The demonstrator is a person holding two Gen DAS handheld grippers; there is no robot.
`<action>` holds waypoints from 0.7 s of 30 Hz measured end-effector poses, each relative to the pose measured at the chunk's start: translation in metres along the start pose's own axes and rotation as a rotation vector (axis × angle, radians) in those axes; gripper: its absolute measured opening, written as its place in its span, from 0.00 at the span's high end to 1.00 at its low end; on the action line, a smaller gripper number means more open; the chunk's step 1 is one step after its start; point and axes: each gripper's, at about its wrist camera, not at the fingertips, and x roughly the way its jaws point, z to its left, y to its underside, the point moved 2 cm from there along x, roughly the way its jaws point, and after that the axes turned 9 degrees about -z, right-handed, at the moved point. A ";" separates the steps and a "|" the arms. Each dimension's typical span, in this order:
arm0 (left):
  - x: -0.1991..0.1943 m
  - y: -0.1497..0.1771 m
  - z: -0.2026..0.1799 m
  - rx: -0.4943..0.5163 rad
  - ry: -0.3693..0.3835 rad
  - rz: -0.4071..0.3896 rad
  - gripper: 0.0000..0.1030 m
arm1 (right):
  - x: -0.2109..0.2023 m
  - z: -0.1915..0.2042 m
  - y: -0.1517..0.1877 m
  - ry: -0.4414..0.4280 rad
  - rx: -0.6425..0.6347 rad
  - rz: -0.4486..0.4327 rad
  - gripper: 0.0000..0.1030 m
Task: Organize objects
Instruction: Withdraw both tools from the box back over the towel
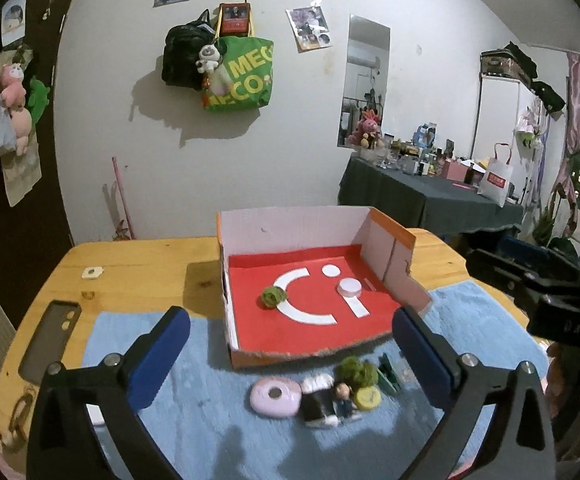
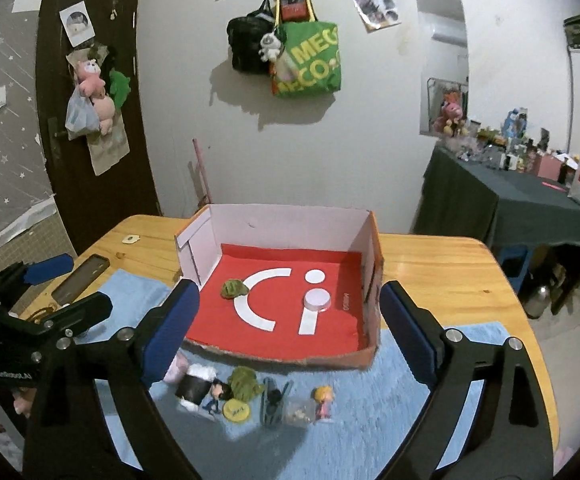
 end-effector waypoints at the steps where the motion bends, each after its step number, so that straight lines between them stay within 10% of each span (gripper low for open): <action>1: -0.002 0.004 -0.001 -0.003 -0.001 0.003 0.00 | -0.003 0.000 0.004 0.000 0.003 -0.004 0.08; 21: 0.014 0.104 -0.004 -0.065 -0.024 0.139 0.00 | 0.000 0.002 0.113 0.071 0.033 0.102 0.04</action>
